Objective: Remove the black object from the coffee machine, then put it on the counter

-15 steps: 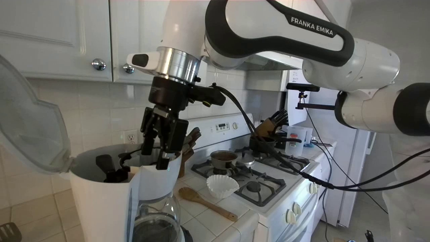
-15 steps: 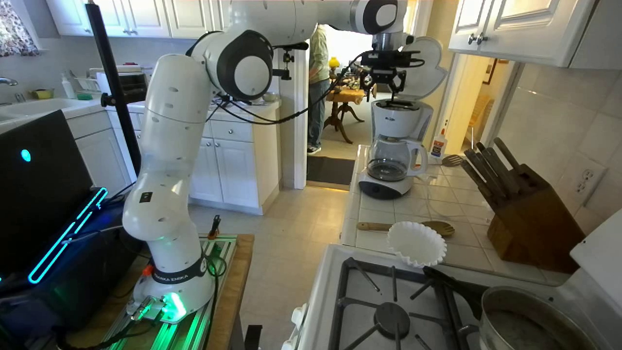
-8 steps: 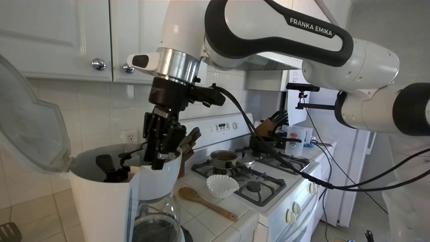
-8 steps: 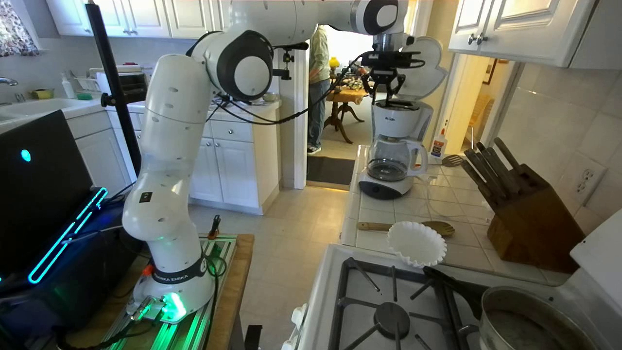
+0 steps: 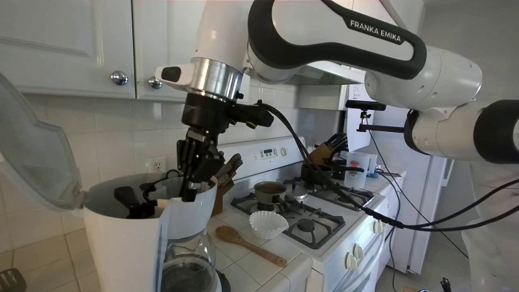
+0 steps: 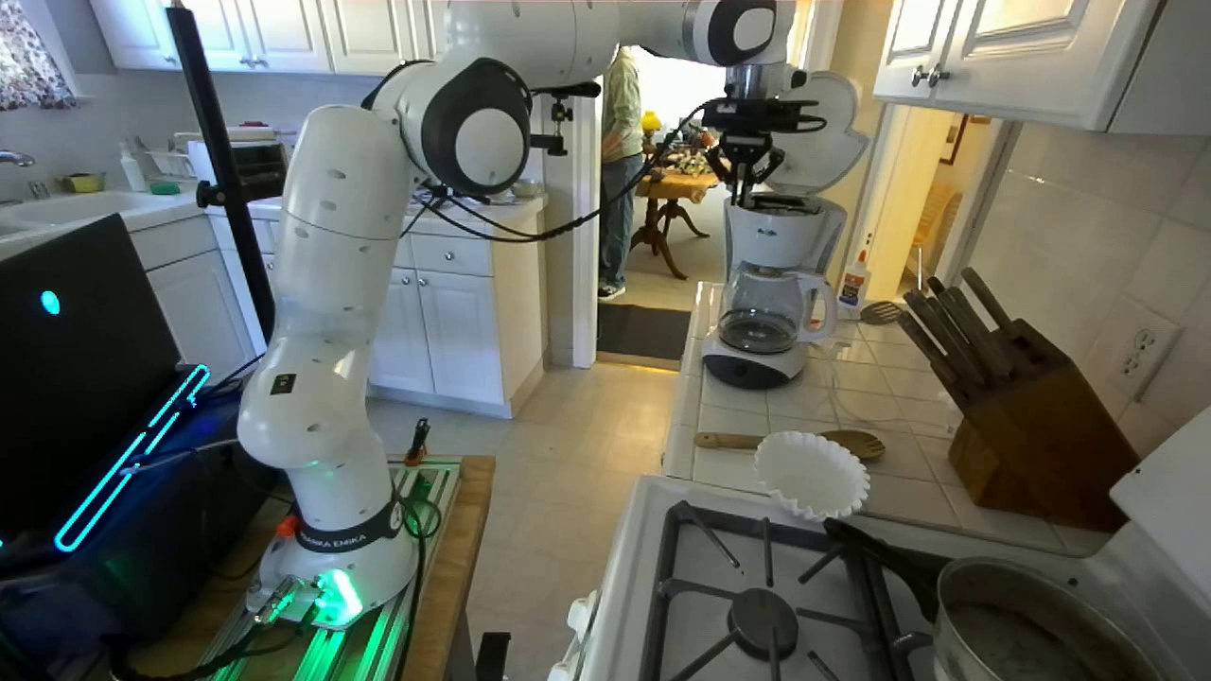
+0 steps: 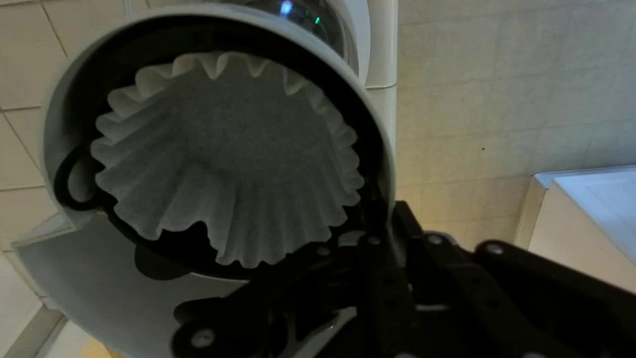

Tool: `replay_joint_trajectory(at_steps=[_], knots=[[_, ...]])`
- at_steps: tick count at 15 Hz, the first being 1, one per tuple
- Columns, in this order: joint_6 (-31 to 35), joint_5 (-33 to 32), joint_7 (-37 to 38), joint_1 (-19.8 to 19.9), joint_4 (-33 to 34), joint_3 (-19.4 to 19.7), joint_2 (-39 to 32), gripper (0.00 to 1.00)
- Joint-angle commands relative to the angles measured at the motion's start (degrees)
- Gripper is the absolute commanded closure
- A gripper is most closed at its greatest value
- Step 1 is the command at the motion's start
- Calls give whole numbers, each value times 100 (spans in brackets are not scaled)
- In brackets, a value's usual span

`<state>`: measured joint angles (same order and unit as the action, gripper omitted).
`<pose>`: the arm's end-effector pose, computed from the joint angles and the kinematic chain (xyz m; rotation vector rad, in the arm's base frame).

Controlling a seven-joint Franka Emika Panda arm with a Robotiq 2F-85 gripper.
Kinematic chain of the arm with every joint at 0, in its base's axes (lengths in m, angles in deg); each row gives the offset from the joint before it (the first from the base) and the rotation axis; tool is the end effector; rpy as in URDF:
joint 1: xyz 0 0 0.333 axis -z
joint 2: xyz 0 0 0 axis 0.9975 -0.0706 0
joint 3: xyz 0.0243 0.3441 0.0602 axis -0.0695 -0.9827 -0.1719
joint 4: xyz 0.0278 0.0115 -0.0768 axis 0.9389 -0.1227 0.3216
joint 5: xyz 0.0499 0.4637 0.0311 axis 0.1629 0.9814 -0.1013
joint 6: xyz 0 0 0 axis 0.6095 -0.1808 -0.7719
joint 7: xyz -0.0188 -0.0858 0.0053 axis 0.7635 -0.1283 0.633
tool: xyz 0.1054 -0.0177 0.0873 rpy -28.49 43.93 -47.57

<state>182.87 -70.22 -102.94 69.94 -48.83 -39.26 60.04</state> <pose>0.6412 0.4036 0.6465 -2.4808 -1.7116 -0.3240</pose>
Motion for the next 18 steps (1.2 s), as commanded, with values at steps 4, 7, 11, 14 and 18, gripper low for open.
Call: replay_joint_trajectory(at_steps=[4,7,11,14,18], knots=[[-142,-2,-22,19,161,-2,-16,97],[-151,-7,-22,11,176,-5,-23,71],[-151,-13,-20,-3,231,-11,-26,85],[-140,-13,-27,-1,233,-10,-31,98],[-151,-29,-24,-5,264,-6,-27,99]])
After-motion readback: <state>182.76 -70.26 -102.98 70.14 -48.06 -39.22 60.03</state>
